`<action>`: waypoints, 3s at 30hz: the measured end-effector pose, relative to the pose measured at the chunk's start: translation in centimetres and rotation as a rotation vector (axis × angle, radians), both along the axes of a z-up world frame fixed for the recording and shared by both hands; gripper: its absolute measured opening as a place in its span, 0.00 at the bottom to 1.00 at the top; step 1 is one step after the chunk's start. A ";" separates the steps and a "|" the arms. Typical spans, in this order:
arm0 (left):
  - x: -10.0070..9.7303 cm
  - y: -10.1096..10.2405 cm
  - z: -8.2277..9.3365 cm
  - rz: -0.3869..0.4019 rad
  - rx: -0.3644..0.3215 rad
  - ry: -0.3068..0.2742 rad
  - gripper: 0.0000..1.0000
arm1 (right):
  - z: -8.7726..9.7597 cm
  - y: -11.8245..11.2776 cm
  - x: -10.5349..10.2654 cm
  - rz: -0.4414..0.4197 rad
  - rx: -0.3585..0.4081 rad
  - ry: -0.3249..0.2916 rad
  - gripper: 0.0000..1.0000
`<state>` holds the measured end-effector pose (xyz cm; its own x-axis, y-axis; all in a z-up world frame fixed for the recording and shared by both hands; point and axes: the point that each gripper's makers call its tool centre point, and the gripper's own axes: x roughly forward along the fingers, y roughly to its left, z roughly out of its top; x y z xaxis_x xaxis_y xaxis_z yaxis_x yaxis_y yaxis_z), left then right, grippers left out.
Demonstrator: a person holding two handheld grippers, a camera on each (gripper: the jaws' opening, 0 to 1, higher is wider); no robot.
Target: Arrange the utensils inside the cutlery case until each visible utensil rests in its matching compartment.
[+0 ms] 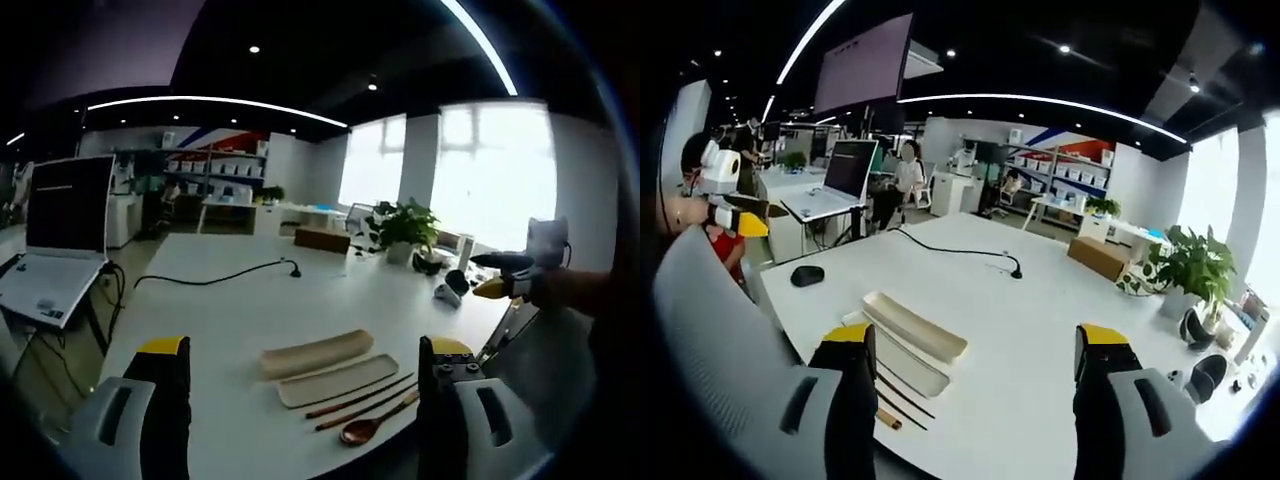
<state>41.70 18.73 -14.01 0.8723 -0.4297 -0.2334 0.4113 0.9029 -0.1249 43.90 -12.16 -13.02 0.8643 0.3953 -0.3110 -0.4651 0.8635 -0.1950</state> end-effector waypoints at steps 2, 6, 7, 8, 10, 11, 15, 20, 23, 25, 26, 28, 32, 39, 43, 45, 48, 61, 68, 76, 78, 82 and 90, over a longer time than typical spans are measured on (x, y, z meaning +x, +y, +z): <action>0.0 0.0 0.0 -0.001 0.006 0.002 0.98 | 0.0 0.1 0.0 0.005 -0.004 -0.001 0.81; 0.1 -0.1 -0.3 -0.010 0.019 0.013 0.98 | 0.2 0.1 0.0 0.006 -0.009 -0.008 0.81; 0.1 -0.2 -0.4 -0.012 0.022 0.017 0.98 | 0.1 0.2 0.0 0.007 -0.013 -0.002 0.80; 0.1 -0.2 -0.5 -0.015 0.027 0.022 0.98 | -0.1 0.3 0.0 0.014 -0.019 0.010 0.80; 0.3 -0.1 -0.4 -0.014 0.054 0.018 0.96 | -0.5 0.7 0.1 0.038 -0.033 0.026 0.81; 0.4 0.1 -0.2 -0.009 0.068 0.004 0.95 | -0.7 1.1 0.1 0.064 -0.055 0.036 0.81; 0.7 0.1 -0.3 -0.014 0.072 0.011 0.93 | -1.6 2.8 -0.2 0.174 -0.149 0.058 0.80; 1.5 0.9 0.1 0.006 0.079 -0.002 0.92 | -3.2 4.9 -0.9 0.294 -0.188 0.125 0.75; 2.0 1.6 0.3 0.019 0.125 -0.022 0.91 | -3.5 5.2 -0.6 0.315 -0.188 0.146 0.71; 2.1 1.8 0.1 0.023 0.134 -0.020 0.90 | -3.8 5.3 -0.3 0.338 -0.197 0.160 0.69; 2.1 1.9 0.0 0.022 0.123 -0.010 0.90 | -4.1 5.3 -0.1 0.348 -0.209 0.170 0.69; 2.1 1.9 0.2 0.029 0.102 -0.015 0.88 | -4.4 5.3 0.2 0.361 -0.224 0.185 0.68; 2.2 2.1 0.1 0.032 0.114 -0.013 0.88 | -4.9 5.7 0.6 0.405 -0.255 0.199 0.67; 2.3 2.4 0.1 0.044 0.111 -0.018 0.87 | -7.3 5.7 0.6 0.474 -0.358 0.274 0.59; 2.2 2.5 0.1 0.048 0.114 -0.017 0.86 | -8.0 6.0 0.5 0.498 -0.380 0.306 0.61; 2.2 2.7 0.1 0.057 0.120 -0.019 0.84 | -8.5 6.1 0.4 0.525 -0.405 0.322 0.58; 2.3 3.3 0.2 0.081 0.141 -0.026 0.80 | -8.8 6.5 0.6 0.544 -0.414 0.324 0.54; 2.3 3.8 -0.3 0.097 0.146 0.002 0.80 | -10.6 8.3 1.2 0.634 -0.512 0.335 0.50; 2.2 3.7 -0.5 0.091 0.159 0.011 0.78 | -11.5 9.4 1.6 0.687 -0.557 0.315 0.43; 2.1 3.7 -0.5 0.092 0.162 0.013 0.74 | -12.3 10.3 1.9 0.727 -0.572 0.319 0.36; 2.1 3.9 -0.4 0.097 0.177 0.005 0.72 | -12.9 10.4 1.8 0.739 -0.580 0.340 0.35; 2.0 3.8 -0.6 0.095 0.175 0.016 0.72 | -14.1 10.6 1.6 0.768 -0.596 0.368 0.33; 2.0 4.0 -0.5 0.100 0.176 0.017 0.72 | -15.9 11.0 1.5 0.809 -0.622 0.407 0.30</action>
<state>43.72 22.71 -14.55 0.9039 -0.2925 -0.3119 0.3178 0.9476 0.0323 45.36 -1.19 -28.90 0.2077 0.4740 -0.8557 -0.9779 0.0780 -0.1941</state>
